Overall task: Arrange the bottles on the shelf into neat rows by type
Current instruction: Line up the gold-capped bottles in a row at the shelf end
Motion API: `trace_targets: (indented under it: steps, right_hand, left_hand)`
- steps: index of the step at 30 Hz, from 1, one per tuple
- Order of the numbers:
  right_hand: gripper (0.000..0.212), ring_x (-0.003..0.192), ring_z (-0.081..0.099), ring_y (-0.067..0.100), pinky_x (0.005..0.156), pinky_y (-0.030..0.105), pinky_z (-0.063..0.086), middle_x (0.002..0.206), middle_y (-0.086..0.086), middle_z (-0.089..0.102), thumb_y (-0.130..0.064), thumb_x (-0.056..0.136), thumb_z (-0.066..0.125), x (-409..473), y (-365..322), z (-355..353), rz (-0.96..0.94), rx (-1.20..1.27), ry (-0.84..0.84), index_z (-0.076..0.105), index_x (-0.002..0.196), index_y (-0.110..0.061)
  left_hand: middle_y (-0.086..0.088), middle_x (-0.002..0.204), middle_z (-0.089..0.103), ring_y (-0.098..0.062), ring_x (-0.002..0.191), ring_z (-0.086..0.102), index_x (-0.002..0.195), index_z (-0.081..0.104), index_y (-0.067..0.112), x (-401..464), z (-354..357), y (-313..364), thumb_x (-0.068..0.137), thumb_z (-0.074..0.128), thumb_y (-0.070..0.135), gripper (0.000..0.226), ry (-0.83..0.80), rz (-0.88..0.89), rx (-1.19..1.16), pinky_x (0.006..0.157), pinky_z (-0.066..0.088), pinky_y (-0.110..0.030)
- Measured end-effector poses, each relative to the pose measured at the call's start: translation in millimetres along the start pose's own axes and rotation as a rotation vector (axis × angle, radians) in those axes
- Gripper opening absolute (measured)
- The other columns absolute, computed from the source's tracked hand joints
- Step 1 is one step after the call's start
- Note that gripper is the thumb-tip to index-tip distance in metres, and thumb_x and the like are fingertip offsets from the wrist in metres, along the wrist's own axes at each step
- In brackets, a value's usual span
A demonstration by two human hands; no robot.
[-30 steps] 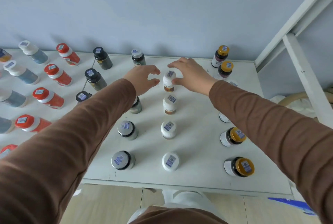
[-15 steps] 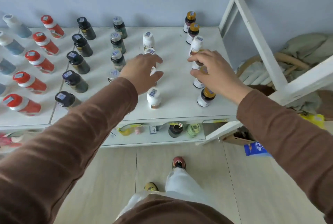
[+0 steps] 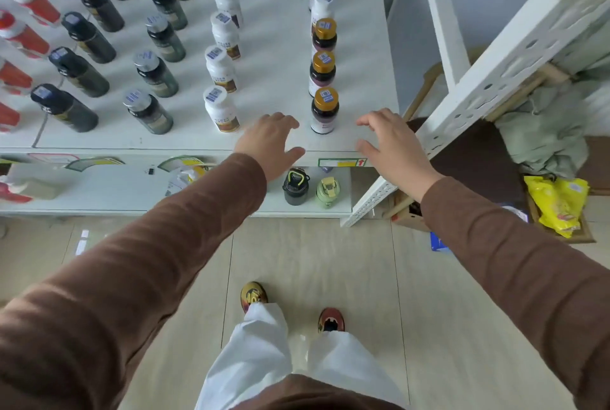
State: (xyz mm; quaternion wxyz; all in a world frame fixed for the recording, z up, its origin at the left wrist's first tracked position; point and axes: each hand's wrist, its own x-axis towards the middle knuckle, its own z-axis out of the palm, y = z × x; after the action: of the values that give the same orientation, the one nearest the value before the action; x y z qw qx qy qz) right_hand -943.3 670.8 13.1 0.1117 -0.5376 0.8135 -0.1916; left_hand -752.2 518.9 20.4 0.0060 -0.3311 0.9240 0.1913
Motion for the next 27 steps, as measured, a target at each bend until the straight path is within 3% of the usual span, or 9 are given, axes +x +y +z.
trace_targets:
  steps: [6, 10, 15, 27]
  right_hand:
    - [0.047, 0.119, 0.044, 0.029, 0.095, 0.040, 0.045, 0.130, 0.009, 0.048, -0.021, 0.086, 0.070, -17, 37, 34, -0.105, -0.128, -0.017, 0.050, 0.126, -0.007]
    - [0.044, 0.115, 0.047, 0.030, 0.096, 0.037, 0.042, 0.127, 0.010, 0.052, -0.023, 0.083, 0.072, -15, 47, 49, -0.152, -0.184, 0.089, 0.054, 0.119, -0.006]
    - [0.041, 0.112, 0.048, 0.029, 0.094, 0.036, 0.042, 0.123, 0.008, 0.054, -0.020, 0.082, 0.071, -14, 54, 63, -0.177, -0.198, 0.199, 0.055, 0.117, -0.008]
    - [0.038, 0.110, 0.049, 0.029, 0.092, 0.037, 0.043, 0.120, 0.008, 0.055, -0.021, 0.083, 0.070, -13, 55, 67, -0.199, -0.229, 0.243, 0.054, 0.115, -0.009]
  left_hand:
    - [-0.004, 0.138, 0.044, -0.026, 0.129, 0.037, 0.134, 0.043, 0.013, 5, 60, 19, 0.074, 0.068, 0.053, 0.076, 0.124, -0.084, 0.019, 0.109, 0.035, -0.037]
    - [-0.005, 0.120, 0.049, -0.028, 0.113, 0.044, 0.118, 0.049, 0.013, 10, 81, 25, 0.067, 0.067, 0.063, 0.074, 0.276, -0.120, 0.125, 0.098, 0.041, -0.038]
    - [-0.005, 0.113, 0.050, -0.028, 0.106, 0.046, 0.110, 0.049, 0.014, 13, 91, 21, 0.069, 0.064, 0.064, 0.067, 0.396, -0.103, 0.171, 0.091, 0.042, -0.037]
    - [-0.004, 0.110, 0.050, -0.027, 0.104, 0.045, 0.107, 0.048, 0.015, 13, 99, 18, 0.072, 0.059, 0.066, 0.064, 0.455, -0.087, 0.220, 0.089, 0.042, -0.037]
